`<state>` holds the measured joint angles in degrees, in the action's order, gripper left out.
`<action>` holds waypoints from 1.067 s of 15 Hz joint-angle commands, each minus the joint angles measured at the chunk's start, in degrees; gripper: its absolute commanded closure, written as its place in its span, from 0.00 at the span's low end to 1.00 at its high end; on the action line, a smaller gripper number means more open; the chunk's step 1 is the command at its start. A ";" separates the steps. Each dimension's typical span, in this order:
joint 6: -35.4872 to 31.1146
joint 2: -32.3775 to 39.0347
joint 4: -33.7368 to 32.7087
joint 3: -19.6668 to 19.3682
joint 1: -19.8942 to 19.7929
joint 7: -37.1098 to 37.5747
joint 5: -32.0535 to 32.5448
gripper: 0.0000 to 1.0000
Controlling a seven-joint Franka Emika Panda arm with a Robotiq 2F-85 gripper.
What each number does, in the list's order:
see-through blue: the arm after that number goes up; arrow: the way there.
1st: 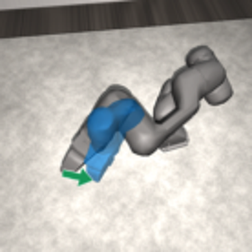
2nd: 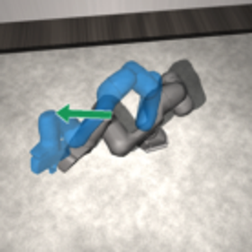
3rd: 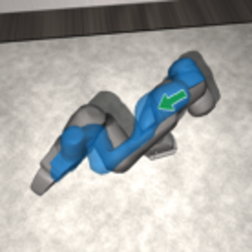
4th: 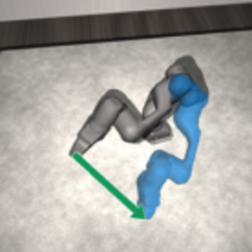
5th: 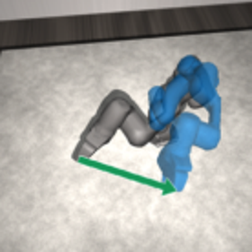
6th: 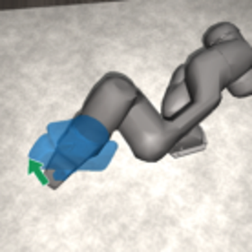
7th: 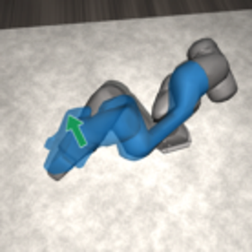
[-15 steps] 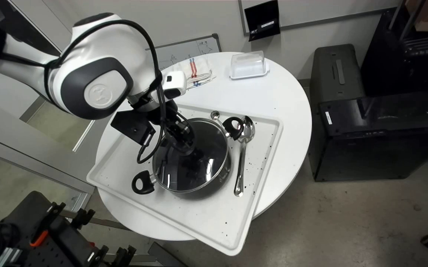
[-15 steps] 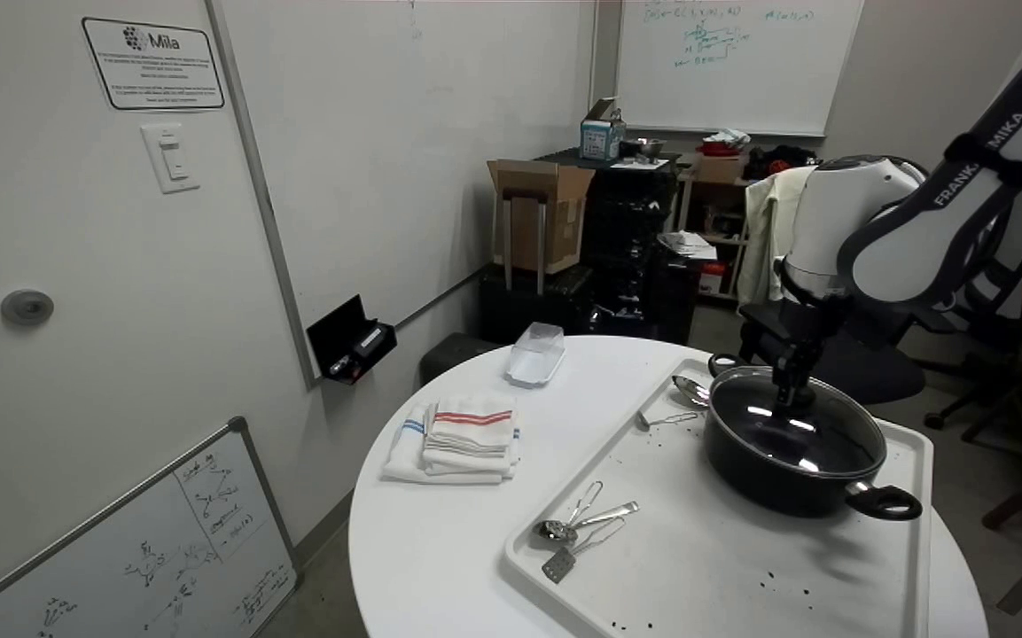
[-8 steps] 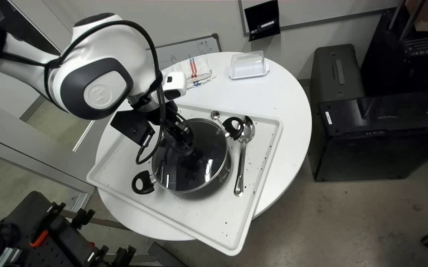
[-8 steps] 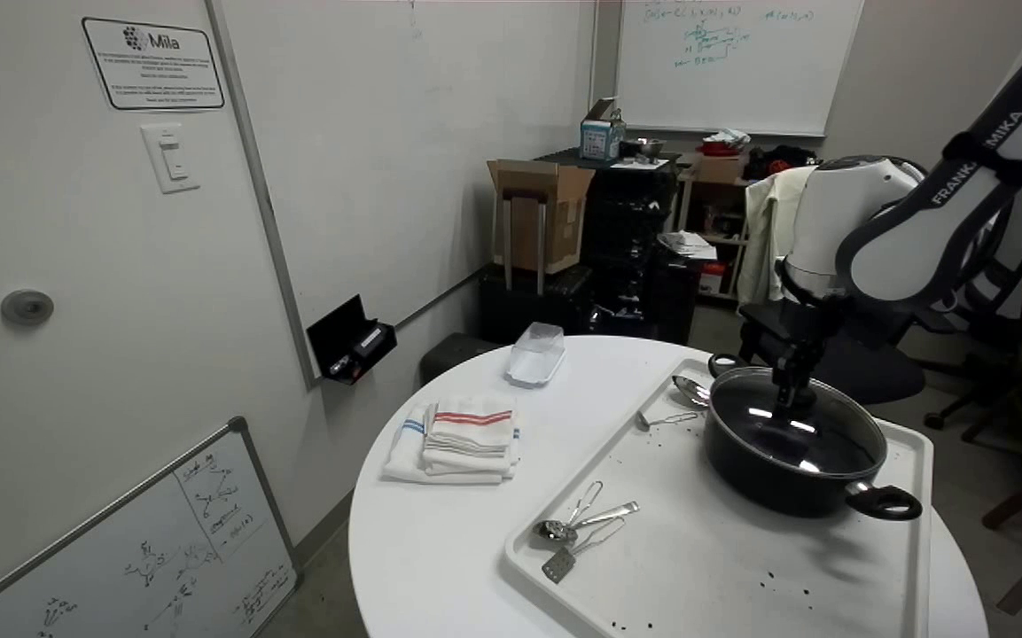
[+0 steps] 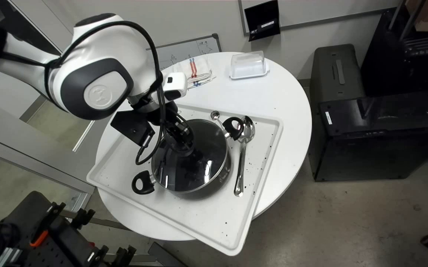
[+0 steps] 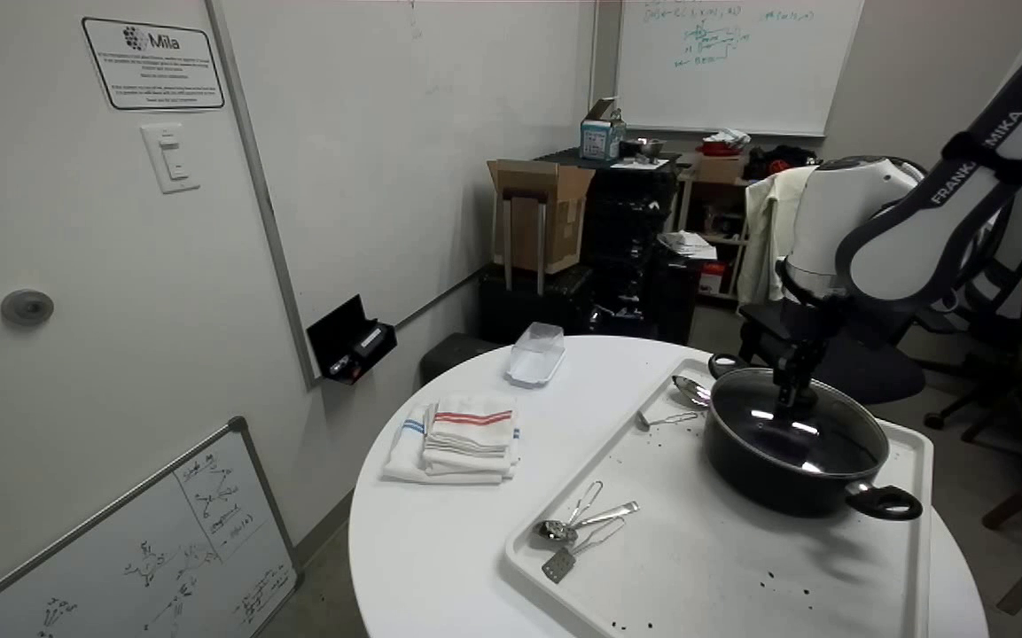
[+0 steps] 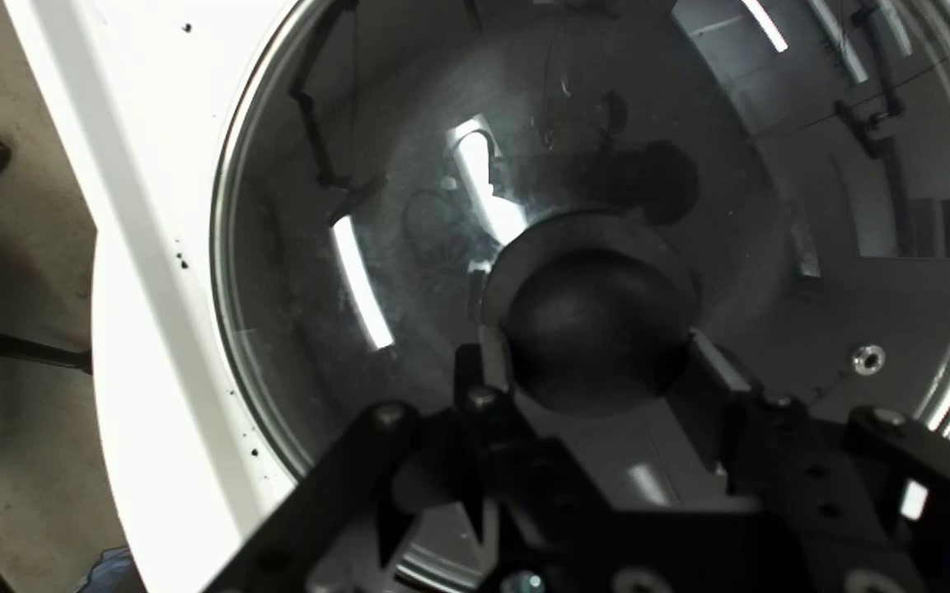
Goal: Put the glass lid on the pot.
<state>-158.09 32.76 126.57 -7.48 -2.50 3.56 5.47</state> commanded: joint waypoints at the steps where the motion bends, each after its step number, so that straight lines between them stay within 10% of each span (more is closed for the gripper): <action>1: 2.66 -1.22 -0.56 0.94 -0.89 -0.35 -1.97 0.76; 10: 3.35 -0.05 -1.75 0.98 -1.22 -0.12 -3.14 0.76; 11: 3.41 -0.01 -1.83 0.79 -1.08 0.13 -3.09 0.39; 12: 3.31 -0.07 -1.79 0.73 -1.02 0.23 -3.08 0.25; 16: 2.90 -0.78 -1.72 0.80 -0.97 0.14 -3.01 0.01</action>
<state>-156.85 32.90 125.49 -7.17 -3.09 3.57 3.61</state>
